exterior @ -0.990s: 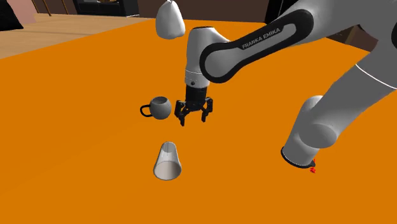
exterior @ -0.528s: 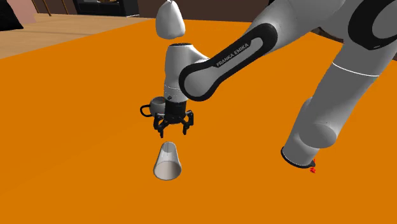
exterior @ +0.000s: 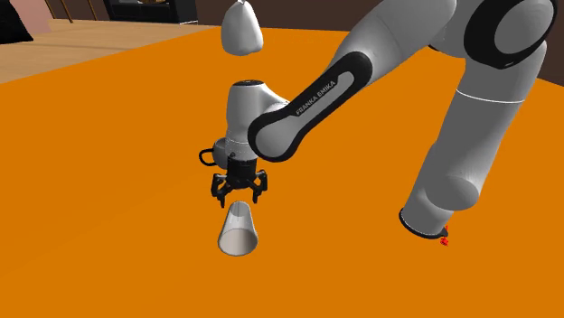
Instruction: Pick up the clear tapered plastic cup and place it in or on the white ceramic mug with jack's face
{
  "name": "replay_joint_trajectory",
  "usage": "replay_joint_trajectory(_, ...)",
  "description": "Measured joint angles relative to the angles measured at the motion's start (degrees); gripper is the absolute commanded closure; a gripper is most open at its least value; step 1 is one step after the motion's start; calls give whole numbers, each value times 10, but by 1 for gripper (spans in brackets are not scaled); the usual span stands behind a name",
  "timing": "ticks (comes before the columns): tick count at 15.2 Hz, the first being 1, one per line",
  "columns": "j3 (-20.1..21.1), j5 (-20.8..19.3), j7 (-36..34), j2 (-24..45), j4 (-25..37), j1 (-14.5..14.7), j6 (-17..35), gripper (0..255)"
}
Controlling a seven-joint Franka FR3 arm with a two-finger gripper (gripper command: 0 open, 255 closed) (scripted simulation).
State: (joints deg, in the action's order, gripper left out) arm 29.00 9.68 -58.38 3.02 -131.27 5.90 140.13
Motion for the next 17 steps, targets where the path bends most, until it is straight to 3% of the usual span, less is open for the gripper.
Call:
replay_joint_trajectory(7, 1, -8, -7, 13, -2, 3, 14, 0)
replay_joint_trajectory(8, 1, -8, -7, 13, -2, 3, 14, 255)
replay_joint_trajectory(17, 0, -8, -7, 13, -1, 2, 14, 255)
